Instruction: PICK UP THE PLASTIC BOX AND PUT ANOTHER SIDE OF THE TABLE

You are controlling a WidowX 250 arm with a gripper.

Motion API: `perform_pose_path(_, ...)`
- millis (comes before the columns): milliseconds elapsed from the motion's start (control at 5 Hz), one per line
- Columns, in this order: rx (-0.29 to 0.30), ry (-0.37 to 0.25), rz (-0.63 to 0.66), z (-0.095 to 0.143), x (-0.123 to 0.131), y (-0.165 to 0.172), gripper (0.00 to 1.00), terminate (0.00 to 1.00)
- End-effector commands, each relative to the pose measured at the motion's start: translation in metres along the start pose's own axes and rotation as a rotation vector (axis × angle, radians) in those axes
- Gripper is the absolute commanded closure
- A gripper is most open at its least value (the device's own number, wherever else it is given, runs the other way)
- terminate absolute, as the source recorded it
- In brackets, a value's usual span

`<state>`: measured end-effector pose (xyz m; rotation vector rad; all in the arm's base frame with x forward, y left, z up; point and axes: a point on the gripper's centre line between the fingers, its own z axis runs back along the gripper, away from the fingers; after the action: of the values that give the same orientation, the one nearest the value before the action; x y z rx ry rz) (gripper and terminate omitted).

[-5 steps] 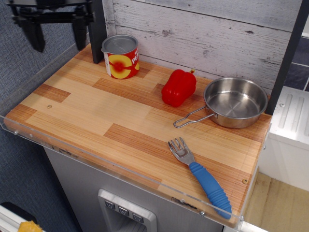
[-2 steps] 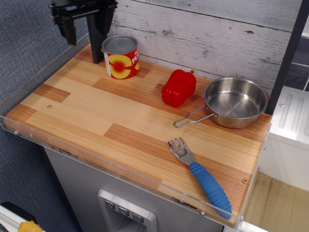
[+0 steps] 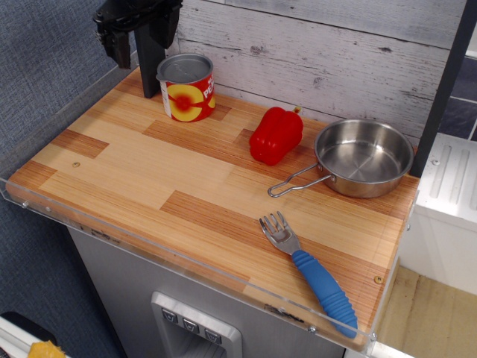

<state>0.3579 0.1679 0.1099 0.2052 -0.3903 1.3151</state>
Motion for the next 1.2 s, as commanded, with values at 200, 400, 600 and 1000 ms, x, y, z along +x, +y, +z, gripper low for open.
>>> perform_pose_path(200, -0.011, -0.135, 0.072, -0.013, 0.041, -0.024, 0.00, 0.00)
perform_pose_path(400, -0.009, -0.155, 0.055, -0.019, 0.042, -0.029, 0.00, 0.00)
perform_pose_path(600, -0.012, -0.145, 0.021, -0.030, 0.035, -0.033, 0.00, 0.00)
perform_pose_path(1000, -0.026, -0.127, -0.052, -0.048, 0.022, -0.038, 0.00, 0.00)
